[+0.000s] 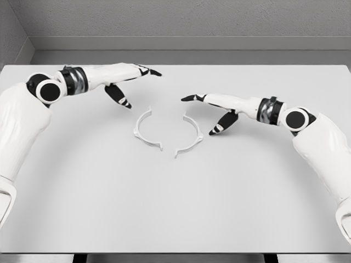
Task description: Assemble PVC drainage pipe clamps
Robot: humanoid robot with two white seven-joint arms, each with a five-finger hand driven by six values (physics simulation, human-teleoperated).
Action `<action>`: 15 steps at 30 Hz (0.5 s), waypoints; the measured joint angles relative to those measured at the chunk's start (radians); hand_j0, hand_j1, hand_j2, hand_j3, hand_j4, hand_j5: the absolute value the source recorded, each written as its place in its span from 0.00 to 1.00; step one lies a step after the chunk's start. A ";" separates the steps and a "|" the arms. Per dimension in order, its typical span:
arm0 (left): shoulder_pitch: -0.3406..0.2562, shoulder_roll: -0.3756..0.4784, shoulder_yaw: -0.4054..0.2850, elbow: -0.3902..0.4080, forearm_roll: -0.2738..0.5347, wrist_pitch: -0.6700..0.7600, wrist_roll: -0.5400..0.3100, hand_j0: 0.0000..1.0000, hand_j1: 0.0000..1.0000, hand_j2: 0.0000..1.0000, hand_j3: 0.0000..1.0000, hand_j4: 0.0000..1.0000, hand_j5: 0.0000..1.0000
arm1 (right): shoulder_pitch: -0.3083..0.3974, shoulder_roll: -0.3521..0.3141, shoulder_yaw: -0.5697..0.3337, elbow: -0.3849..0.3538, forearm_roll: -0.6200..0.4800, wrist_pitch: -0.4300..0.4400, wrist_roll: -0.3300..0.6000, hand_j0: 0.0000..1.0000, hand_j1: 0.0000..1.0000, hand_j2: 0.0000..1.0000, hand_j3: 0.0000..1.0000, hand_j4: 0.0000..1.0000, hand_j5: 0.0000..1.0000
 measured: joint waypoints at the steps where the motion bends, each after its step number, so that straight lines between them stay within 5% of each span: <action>1: 0.000 0.000 0.003 0.001 -0.002 0.000 0.000 1.00 1.00 1.00 1.00 1.00 1.00 | 0.000 0.002 0.003 0.000 0.000 0.000 0.000 1.00 1.00 1.00 1.00 1.00 1.00; 15: 0.000 0.003 0.009 0.003 -0.004 0.000 0.000 1.00 1.00 1.00 1.00 1.00 1.00 | -0.005 0.026 0.023 0.006 -0.001 0.000 0.000 1.00 1.00 1.00 1.00 1.00 1.00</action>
